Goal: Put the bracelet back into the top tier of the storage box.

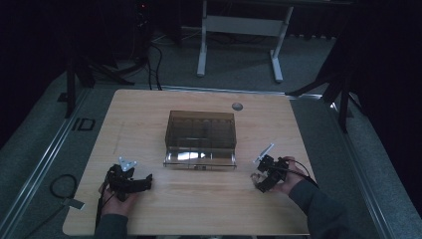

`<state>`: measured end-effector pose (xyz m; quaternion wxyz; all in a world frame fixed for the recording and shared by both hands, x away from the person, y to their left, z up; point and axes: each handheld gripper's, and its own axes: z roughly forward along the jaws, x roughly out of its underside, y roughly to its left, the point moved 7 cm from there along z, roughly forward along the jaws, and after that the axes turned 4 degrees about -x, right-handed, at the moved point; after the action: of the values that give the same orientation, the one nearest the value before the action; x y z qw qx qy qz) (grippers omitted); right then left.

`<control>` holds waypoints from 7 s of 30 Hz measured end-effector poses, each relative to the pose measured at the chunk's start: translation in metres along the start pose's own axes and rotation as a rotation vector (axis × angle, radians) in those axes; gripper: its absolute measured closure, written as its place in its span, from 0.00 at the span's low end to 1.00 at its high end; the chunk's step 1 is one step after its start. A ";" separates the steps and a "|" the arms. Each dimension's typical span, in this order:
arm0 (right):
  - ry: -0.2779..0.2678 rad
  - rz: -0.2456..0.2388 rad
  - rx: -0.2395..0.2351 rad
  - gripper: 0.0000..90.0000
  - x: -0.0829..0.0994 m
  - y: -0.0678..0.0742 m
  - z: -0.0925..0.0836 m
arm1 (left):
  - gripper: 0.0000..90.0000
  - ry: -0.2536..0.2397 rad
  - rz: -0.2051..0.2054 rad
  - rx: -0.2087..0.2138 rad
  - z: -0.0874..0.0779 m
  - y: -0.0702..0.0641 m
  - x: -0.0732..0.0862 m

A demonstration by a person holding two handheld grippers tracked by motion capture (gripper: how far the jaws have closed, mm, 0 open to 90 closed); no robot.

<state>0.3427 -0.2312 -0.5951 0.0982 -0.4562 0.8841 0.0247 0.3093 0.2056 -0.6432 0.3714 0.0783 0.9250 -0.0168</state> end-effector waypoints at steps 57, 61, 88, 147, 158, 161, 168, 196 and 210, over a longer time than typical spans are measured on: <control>0.106 0.073 -0.079 0.92 -0.003 -0.005 0.011 | 0.03 0.000 0.000 0.000 0.000 0.000 0.000; 0.110 0.071 -0.077 0.92 -0.003 -0.005 0.010 | 0.03 0.000 0.000 0.000 0.000 0.000 0.000; 0.049 0.053 -0.108 0.92 -0.015 -0.002 -0.026 | 0.03 0.001 0.000 0.000 0.000 0.000 0.000; -0.050 -0.058 -0.096 0.92 -0.055 0.016 -0.093 | 0.03 -0.002 -0.001 -0.001 0.000 0.000 0.000; -0.059 -0.079 -0.095 0.92 -0.062 0.019 -0.101 | 0.03 -0.001 -0.001 0.000 0.000 0.000 0.000; -0.062 -0.089 -0.096 0.92 -0.064 0.021 -0.102 | 0.03 -0.001 -0.001 0.000 0.000 0.000 0.000; -0.062 -0.106 -0.098 0.92 -0.070 0.024 -0.105 | 0.03 -0.001 -0.001 0.000 0.000 0.000 0.000; -0.063 -0.150 -0.102 0.92 -0.088 0.034 -0.115 | 0.03 0.000 -0.001 0.000 0.000 0.000 0.000; -0.069 -0.168 -0.106 0.92 -0.102 0.039 -0.116 | 0.03 -0.001 -0.001 0.000 0.000 0.000 0.000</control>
<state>0.3509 -0.1427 -0.4630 0.1059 -0.5324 0.8362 0.0789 0.3094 0.2055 -0.6431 0.3718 0.0778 0.9249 -0.0169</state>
